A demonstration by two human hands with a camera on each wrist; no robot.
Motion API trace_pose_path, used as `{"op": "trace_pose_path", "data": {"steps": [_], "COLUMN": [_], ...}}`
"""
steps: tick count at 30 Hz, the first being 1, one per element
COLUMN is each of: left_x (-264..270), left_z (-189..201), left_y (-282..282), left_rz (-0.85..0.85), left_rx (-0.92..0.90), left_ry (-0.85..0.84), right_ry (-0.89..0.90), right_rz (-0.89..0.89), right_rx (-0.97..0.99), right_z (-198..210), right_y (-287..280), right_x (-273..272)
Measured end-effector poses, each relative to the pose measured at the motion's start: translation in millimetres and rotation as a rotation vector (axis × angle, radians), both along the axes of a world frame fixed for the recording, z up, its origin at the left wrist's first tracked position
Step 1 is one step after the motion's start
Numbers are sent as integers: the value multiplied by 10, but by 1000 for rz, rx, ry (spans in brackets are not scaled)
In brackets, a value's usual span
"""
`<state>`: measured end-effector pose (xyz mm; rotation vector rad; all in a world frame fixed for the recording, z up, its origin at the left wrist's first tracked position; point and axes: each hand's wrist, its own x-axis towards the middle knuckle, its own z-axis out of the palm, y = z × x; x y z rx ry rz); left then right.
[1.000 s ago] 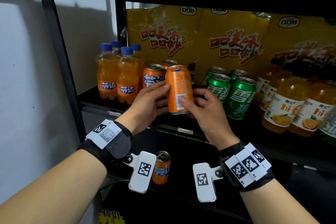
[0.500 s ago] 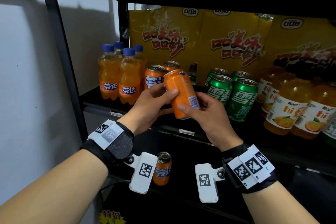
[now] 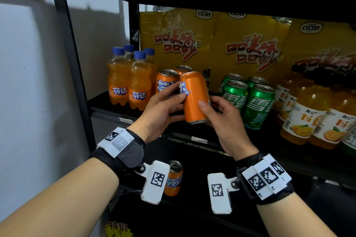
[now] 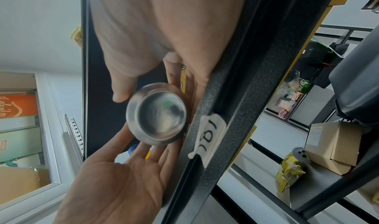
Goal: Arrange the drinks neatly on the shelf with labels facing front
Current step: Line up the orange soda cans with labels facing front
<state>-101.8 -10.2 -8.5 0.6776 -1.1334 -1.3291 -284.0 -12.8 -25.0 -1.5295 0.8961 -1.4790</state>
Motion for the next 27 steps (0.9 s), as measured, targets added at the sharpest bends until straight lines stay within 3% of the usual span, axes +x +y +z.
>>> {"op": "trace_pose_path", "data": {"steps": [7,13,19,27], "left_x": [-30,-93,-51,-46], "left_z": [-1,47,87,65], "left_y": [10,74,48,70], "left_rz": [52,46,-63,75], "left_rx": [-38,-46,39,-36], "left_ry": [-43,-152,-160,-156], "right_ry": [69,-41,-50,-38], "right_rz": [57,48,35,26], "right_rx": [-1,32,12,-39], "right_z": [-6,-75,-88,-27], "right_y": [16,-110,-100,-24], "right_x": [-14,-25,-7,5]}}
